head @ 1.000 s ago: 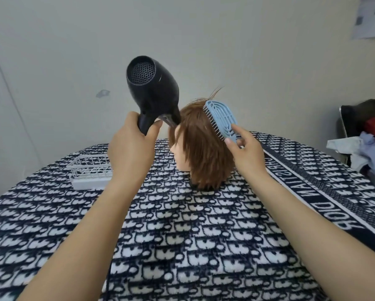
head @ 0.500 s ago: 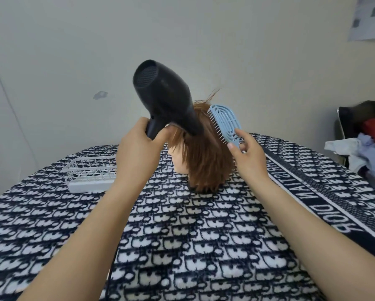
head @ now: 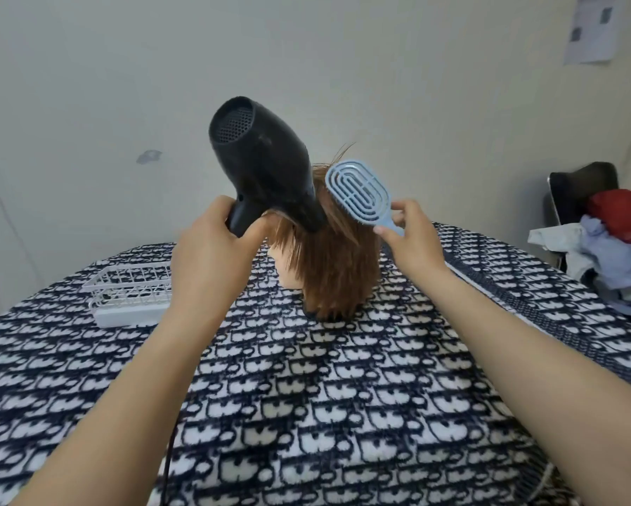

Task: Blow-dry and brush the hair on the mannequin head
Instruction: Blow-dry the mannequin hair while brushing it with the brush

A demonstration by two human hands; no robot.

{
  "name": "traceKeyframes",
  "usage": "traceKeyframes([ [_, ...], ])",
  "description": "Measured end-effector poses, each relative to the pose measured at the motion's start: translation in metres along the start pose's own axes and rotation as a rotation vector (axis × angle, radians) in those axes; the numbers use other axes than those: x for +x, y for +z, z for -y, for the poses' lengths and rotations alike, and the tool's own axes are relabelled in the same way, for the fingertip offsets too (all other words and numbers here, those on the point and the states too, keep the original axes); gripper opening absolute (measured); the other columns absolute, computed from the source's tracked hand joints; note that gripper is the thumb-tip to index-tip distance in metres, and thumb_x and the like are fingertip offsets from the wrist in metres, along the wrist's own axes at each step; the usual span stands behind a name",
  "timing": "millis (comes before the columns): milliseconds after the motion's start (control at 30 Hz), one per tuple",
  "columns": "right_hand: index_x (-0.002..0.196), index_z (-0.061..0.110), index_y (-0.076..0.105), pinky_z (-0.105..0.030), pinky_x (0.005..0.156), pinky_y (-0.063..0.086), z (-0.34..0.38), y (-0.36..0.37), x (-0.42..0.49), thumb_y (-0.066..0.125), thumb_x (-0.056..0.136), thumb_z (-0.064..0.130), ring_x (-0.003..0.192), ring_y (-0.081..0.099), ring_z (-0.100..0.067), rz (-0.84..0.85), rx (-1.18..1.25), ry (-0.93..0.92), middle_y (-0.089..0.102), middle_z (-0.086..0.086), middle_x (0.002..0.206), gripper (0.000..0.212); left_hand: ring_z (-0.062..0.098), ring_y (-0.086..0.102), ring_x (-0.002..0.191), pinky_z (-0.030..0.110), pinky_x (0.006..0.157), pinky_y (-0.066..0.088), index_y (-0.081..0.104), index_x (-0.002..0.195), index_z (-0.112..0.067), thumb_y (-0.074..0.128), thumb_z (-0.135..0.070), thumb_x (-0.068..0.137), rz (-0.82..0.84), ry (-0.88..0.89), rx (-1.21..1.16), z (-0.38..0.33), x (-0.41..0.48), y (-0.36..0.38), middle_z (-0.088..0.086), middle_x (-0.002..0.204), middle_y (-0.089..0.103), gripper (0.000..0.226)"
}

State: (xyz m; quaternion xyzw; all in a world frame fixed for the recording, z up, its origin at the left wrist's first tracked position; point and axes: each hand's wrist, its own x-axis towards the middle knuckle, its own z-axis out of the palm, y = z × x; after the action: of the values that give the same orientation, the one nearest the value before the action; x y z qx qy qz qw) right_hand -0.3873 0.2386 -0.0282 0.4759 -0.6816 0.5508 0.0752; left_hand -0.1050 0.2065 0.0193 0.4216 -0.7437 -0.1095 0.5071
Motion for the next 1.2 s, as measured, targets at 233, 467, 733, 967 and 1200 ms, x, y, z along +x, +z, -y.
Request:
traceKeyframes([
  [233, 0.102, 0.022, 0.056, -0.025, 0.072, 0.035, 0.002, 0.011, 0.024, 0.07, 0.085, 0.024, 0.09, 0.052, -0.006, 0.119, -0.09, -0.159, 0.059, 0.014, 0.099, 0.023, 0.037, 0.068, 0.069, 0.056, 0.071, 0.058, 0.056, 0.085, -0.022, 0.058, -0.066, 0.083, -0.014, -0.04, -0.088, 0.0, 0.001, -0.017, 0.006, 0.074, 0.068, 0.045],
  [467, 0.095, 0.028, 0.053, -0.037, 0.074, 0.046, -0.023, 0.011, 0.011, 0.067, 0.085, 0.024, 0.085, 0.059, -0.015, 0.214, -0.058, -0.226, 0.064, 0.011, 0.093, 0.017, 0.035, 0.067, 0.068, 0.058, 0.07, 0.058, 0.057, 0.084, -0.024, 0.059, -0.064, 0.085, -0.005, -0.036, -0.124, -0.003, 0.003, -0.024, 0.007, 0.074, 0.067, 0.041],
  [733, 0.095, 0.026, 0.054, -0.041, 0.084, 0.044, -0.039, 0.007, 0.004, 0.068, 0.086, 0.026, 0.082, 0.06, -0.022, 0.335, -0.227, -0.319, 0.066, 0.01, 0.087, 0.017, 0.039, 0.067, 0.071, 0.06, 0.071, 0.058, 0.059, 0.086, -0.023, 0.056, -0.075, 0.073, 0.04, -0.048, -0.171, -0.013, 0.002, -0.014, 0.009, 0.076, 0.068, 0.053],
  [967, 0.09, 0.032, 0.049, -0.033, 0.079, 0.032, -0.059, 0.019, -0.008, 0.064, 0.088, 0.027, 0.075, 0.053, -0.023, 0.433, -0.315, -0.291, 0.063, 0.009, 0.078, 0.016, 0.037, 0.067, 0.072, 0.06, 0.073, 0.058, 0.062, 0.088, -0.025, 0.055, -0.076, 0.071, 0.061, -0.047, -0.154, -0.012, 0.003, -0.006, 0.006, 0.075, 0.068, 0.054],
  [1200, 0.093, 0.029, 0.051, -0.038, 0.081, 0.04, -0.061, 0.024, -0.014, 0.066, 0.088, 0.027, 0.072, 0.053, -0.023, 0.443, -0.451, -0.391, 0.062, 0.008, 0.076, 0.016, 0.03, 0.06, 0.067, 0.038, 0.054, 0.042, 0.053, 0.083, -0.024, 0.056, -0.068, 0.081, -0.002, 0.075, 0.109, -0.004, 0.005, 0.0, -0.004, 0.065, 0.059, 0.045],
])
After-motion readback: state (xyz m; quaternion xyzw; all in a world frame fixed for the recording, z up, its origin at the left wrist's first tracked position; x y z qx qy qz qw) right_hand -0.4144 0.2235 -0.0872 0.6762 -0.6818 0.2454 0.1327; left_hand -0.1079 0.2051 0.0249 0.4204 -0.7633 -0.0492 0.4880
